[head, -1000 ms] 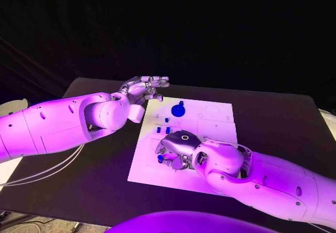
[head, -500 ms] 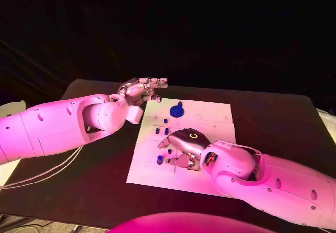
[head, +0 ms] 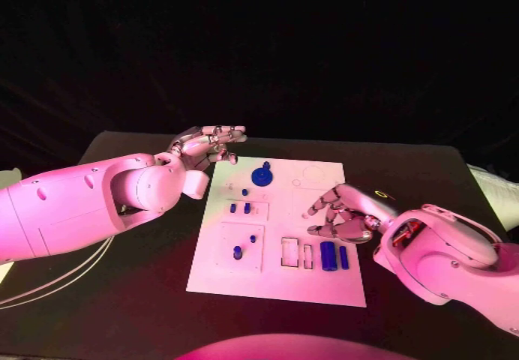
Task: Assemble the parts on the task board
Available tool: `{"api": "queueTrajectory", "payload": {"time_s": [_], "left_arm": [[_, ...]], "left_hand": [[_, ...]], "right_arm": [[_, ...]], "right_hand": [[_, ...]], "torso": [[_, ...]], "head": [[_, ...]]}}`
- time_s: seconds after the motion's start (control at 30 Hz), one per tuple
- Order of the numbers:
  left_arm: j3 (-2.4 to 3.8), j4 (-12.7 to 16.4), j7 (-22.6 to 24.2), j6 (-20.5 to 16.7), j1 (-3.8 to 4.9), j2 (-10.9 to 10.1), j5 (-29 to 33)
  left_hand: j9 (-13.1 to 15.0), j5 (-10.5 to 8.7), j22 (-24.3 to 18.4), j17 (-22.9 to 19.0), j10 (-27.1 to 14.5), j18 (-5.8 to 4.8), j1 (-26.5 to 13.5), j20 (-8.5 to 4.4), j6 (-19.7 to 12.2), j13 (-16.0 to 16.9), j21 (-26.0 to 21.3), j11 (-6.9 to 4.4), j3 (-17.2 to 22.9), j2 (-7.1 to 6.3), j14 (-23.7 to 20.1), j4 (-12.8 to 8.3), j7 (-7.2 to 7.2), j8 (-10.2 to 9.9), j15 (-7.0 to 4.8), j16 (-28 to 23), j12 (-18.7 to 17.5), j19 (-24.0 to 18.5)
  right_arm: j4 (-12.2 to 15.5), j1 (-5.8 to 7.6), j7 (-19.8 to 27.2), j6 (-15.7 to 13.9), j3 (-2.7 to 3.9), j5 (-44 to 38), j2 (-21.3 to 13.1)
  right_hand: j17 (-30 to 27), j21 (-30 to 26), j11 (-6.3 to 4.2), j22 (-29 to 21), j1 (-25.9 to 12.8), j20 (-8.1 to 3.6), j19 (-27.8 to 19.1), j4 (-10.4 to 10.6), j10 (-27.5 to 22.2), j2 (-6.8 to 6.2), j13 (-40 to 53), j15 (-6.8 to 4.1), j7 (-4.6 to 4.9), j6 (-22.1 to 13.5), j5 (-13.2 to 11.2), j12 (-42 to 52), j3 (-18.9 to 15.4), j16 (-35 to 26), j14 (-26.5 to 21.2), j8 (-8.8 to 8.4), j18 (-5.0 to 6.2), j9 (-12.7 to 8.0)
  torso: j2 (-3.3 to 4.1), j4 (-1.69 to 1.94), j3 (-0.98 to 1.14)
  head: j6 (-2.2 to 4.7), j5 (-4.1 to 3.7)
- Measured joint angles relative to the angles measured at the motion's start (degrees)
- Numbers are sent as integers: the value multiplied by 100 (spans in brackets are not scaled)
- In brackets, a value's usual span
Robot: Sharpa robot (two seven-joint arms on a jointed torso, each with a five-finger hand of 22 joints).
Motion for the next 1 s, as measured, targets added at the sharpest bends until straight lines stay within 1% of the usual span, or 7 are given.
{"api": "queueTrajectory", "payload": {"time_s": [0.07,0.1,0.17,0.27,0.4,0.5,1.0], "left_arm": [[-12,19,0,0,1,-5,0],[-19,26,0,0,1,-7,0],[-35,42,0,0,1,-13,0],[-48,51,0,0,-1,-22,0],[-53,56,0,0,0,-24,0],[-56,59,0,0,0,-25,0],[-59,68,-4,1,0,-51,-1]], "left_hand": [[0,0,0,0,0,0,0,0,0,0,0,0,0,0,0,0,0,0,0,0,0,0],[0,0,0,0,0,1,0,0,0,0,0,0,0,0,0,0,0,0,0,0,0,0],[0,0,0,0,0,1,0,0,0,0,0,0,0,0,0,0,0,0,0,0,0,0],[0,0,0,0,0,0,0,0,0,0,0,0,0,0,0,0,0,0,0,0,0,0],[0,0,0,1,0,0,0,0,0,0,0,0,0,0,0,0,0,0,0,0,0,0],[0,0,0,1,0,0,0,0,0,1,0,0,0,0,0,0,0,0,0,0,0,0],[0,0,1,1,0,0,0,0,0,2,0,0,0,0,1,0,0,0,1,0,0,0]], "right_arm": [[110,-45,-225,-11,-13,179,-215],[142,-71,-318,-12,-24,236,-270],[244,-144,-546,-11,-40,318,-394],[310,-213,-856,1,-62,348,-519],[332,-249,-1148,28,-77,326,-556],[326,-272,-1286,59,-88,279,-536],[146,-502,-1535,252,-105,-3,-170]], "right_hand": [[134,80,-51,130,-92,-67,34,154,90,-6,1145,-7,-65,31,184,1052,-213,89,-8,78,0,29],[226,120,-70,197,-144,-96,62,288,110,36,2109,-18,-86,51,267,1921,-371,157,4,141,0,59],[263,145,-116,259,-151,-95,62,502,8,49,3348,-48,-89,49,310,3007,-640,243,-7,249,0,118],[266,145,-68,293,-83,-95,62,716,-101,177,4182,-47,-107,26,310,3690,-856,264,-8,340,0,177],[266,145,-50,310,-18,-95,62,887,-119,242,4634,-47,-105,-12,310,4016,-1061,297,-8,421,0,238],[266,168,-29,319,13,-94,61,946,-140,272,4765,-47,-110,-49,310,4085,-1154,320,-8,430,0,263],[265,190,-29,363,13,-93,61,969,-139,272,4959,-47,-110,-48,309,4179,-1285,343,-8,495,0,310]], "torso": [[-5,-26,0],[-6,-38,-1],[-12,-63,-1],[-21,-94,0],[-31,-122,0],[-34,-128,0],[-31,-140,-5]], "head": [[13,-30],[16,-43],[24,-64],[29,-80],[31,-91],[31,-101],[-3,-71]]}}
